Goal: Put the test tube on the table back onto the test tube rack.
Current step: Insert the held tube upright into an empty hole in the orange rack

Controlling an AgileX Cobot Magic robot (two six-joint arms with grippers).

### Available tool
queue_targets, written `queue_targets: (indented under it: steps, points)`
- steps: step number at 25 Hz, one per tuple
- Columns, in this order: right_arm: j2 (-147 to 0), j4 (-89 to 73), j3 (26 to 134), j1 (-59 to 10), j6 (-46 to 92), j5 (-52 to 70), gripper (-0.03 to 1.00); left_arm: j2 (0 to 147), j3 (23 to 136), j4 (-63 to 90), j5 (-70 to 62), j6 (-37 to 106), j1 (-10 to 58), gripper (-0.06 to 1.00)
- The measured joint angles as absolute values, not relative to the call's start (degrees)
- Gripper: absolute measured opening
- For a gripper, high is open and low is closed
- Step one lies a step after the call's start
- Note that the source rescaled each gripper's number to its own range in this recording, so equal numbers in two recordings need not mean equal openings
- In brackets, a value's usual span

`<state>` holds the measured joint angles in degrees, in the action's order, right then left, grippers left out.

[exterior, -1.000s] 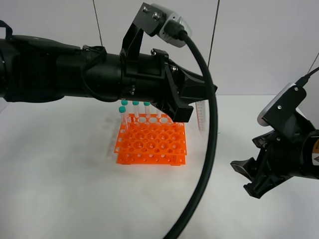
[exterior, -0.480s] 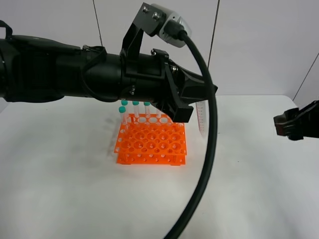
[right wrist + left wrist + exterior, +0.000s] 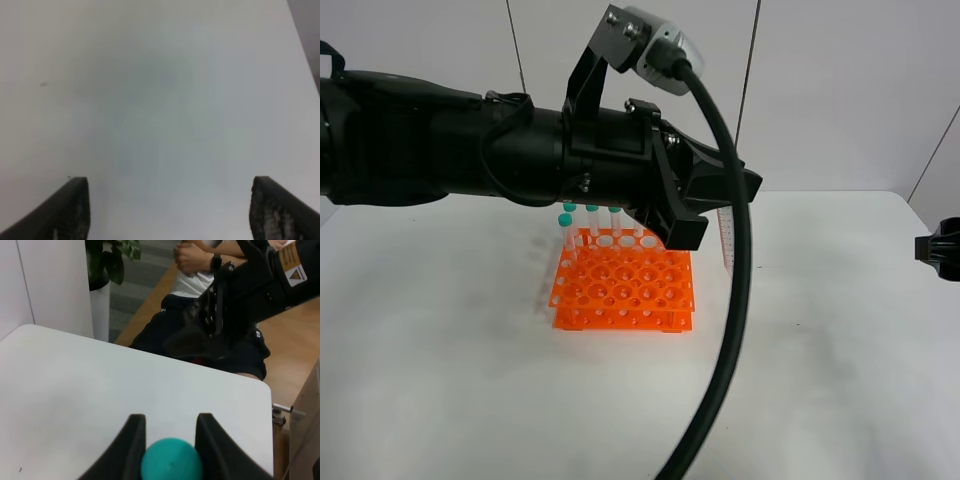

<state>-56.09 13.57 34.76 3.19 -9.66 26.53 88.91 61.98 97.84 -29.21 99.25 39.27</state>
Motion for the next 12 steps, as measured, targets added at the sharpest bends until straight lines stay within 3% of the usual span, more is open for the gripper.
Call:
queue_targets:
  steps: [12]
  points:
    - [-56.1, -0.7, 34.9, 3.2, 2.0, 54.3, 0.90, 88.9, 62.0, 95.3, -29.3, 99.2, 39.3, 0.00]
